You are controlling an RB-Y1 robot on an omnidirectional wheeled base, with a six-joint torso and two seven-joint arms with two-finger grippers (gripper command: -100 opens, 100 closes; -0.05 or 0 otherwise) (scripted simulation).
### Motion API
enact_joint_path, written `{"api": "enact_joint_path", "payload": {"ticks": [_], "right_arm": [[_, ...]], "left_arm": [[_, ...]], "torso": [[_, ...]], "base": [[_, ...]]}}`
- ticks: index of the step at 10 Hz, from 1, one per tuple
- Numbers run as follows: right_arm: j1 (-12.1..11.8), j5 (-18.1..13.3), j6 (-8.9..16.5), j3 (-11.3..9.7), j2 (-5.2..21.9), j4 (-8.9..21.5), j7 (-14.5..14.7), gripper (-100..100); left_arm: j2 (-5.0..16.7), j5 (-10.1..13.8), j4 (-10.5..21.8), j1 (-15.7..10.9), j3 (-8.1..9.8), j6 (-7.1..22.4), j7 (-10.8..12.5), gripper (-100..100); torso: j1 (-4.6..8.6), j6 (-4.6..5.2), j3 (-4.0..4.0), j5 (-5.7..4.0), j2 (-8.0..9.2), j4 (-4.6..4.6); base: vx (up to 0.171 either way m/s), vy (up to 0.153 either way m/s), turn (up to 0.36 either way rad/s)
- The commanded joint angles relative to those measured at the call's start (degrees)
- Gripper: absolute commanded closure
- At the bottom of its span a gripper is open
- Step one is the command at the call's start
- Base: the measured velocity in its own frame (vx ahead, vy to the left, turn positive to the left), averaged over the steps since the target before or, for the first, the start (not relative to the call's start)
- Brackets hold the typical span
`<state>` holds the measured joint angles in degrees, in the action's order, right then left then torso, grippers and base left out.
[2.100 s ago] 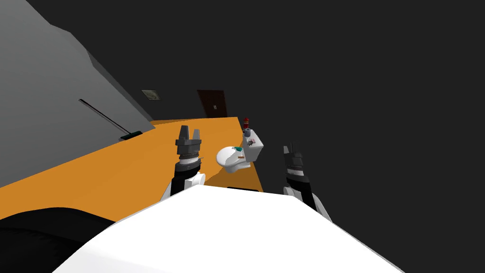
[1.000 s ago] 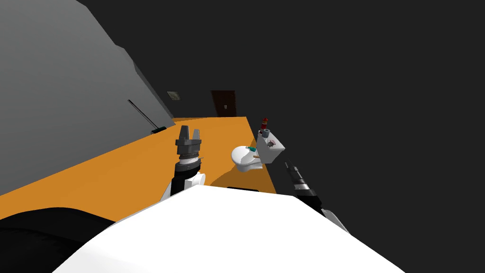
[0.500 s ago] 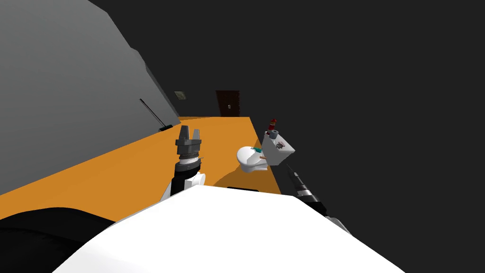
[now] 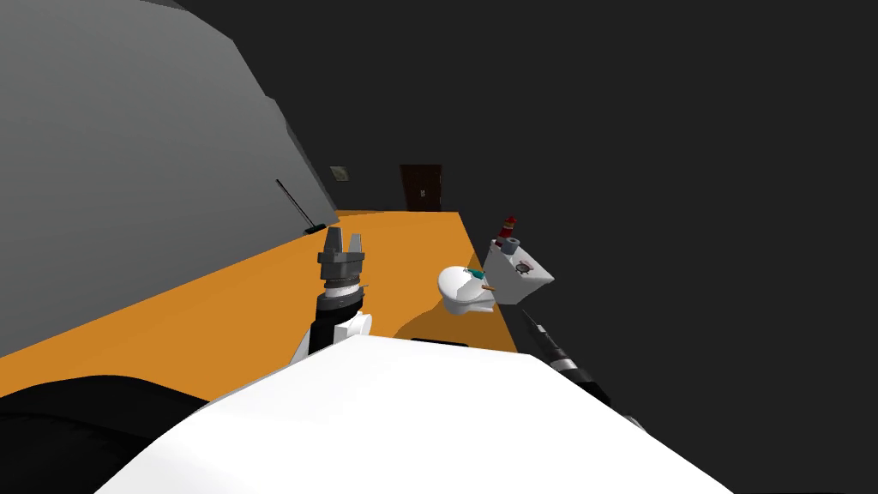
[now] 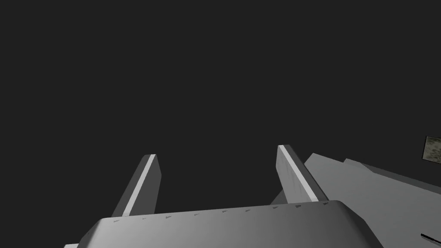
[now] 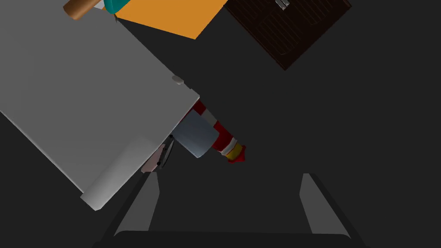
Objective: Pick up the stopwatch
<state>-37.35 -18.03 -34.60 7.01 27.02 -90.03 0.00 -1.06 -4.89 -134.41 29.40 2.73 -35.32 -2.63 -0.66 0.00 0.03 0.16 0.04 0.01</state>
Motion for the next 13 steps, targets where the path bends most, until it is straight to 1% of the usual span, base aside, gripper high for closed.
{"api": "enact_joint_path", "payload": {"ticks": [1, 2, 3, 4, 5, 7, 8, 9, 10, 11, 12, 13], "right_arm": [[-0.08, -0.81, 0.22, 0.17, 1.01, 2.41, -0.06, -100], [-0.68, -2.10, 0.07, 0.51, 2.68, 4.33, -0.02, -100], [-0.68, -2.10, 0.07, 0.51, 2.68, 5.24, -0.02, -100], [-1.26, -3.37, -0.02, 0.85, 4.40, 6.79, 0.01, -100], [-1.26, -3.37, -0.02, 0.85, 4.40, 8.17, 0.01, -100], [-2.29, -5.83, -0.05, 1.51, 7.93, 12.65, 0.08, -100], [-2.29, -5.83, -0.05, 1.51, 7.93, 14.34, 0.08, -100], [-2.75, -7.01, 0.02, 1.83, 9.72, 16.59, 0.12, -100], [-2.75, -7.01, 0.02, 1.83, 9.72, 17.41, 0.12, -100], [-3.18, -8.16, 0.13, 2.14, 11.53, 19.05, 0.16, -100], [-3.18, -8.16, 0.13, 2.14, 11.53, 20.18, 0.16, -100], [-3.18, -8.16, 0.13, 2.14, 11.53, 20.52, 0.16, -100]], "left_arm": [[0.00, 0.00, 0.00, 0.00, 0.00, 0.00, 0.00, 0], [0.00, 0.00, 0.00, 0.01, 0.00, 0.00, 0.00, 0], [0.00, 0.00, 0.00, 0.00, 0.00, 0.00, 0.00, 0], [0.01, 0.00, 0.00, 0.01, 0.01, 0.00, 0.00, 0], [0.01, 0.00, 0.00, 0.00, 0.01, 0.00, 0.00, 0], [0.01, 0.00, 0.00, 0.01, 0.01, 0.00, 0.00, 0], [0.00, 0.00, 0.00, 0.01, 0.00, 0.00, 0.00, 0], [0.01, 0.00, -0.01, 0.01, 0.01, 0.00, 0.00, 0], [0.01, 0.00, 0.00, 0.01, 0.01, 0.00, 0.00, 0], [0.01, 0.00, -0.01, 0.01, 0.02, 0.00, 0.00, 0], [0.01, 0.00, 0.00, 0.01, 0.02, 0.00, 0.00, 0], [0.01, 0.00, 0.00, 0.01, 0.02, 0.00, 0.00, 0]], "torso": [[0.00, 0.00, 0.00, 0.00, 0.00, 0.00], [0.00, 0.03, -0.02, 0.02, -0.04, -0.01], [0.04, 0.01, -0.05, 0.01, -0.08, -0.02], [0.26, 0.01, -0.03, -0.03, -0.05, -0.01], [0.25, -0.01, -0.04, -0.04, -0.06, -0.01], [0.32, 0.00, -0.07, -0.05, -0.13, -0.02], [0.09, -0.01, -0.15, -0.01, -0.26, -0.05], [0.21, 0.03, -0.15, -0.01, -0.24, -0.06], [0.34, 0.00, -0.16, -0.04, -0.28, -0.06], [0.45, 0.02, -0.12, -0.08, -0.19, -0.05], [0.51, -0.01, -0.13, -0.08, -0.22, -0.04], [0.54, 0.02, -0.11, -0.10, -0.18, -0.04]], "base": [[0.047, 0.192, 0.034], [0.061, 0.176, 0.102], [0.042, 0.110, 0.061], [0.047, 0.127, 0.144], [0.051, 0.103, 0.059], [0.097, 0.149, 0.160], [0.107, 0.132, 0.056], [0.120, 0.092, 0.111], [0.086, 0.061, 0.055], [0.101, 0.054, 0.129], [0.090, 0.045, 0.064], [0.033, 0.027, -0.014]]}}
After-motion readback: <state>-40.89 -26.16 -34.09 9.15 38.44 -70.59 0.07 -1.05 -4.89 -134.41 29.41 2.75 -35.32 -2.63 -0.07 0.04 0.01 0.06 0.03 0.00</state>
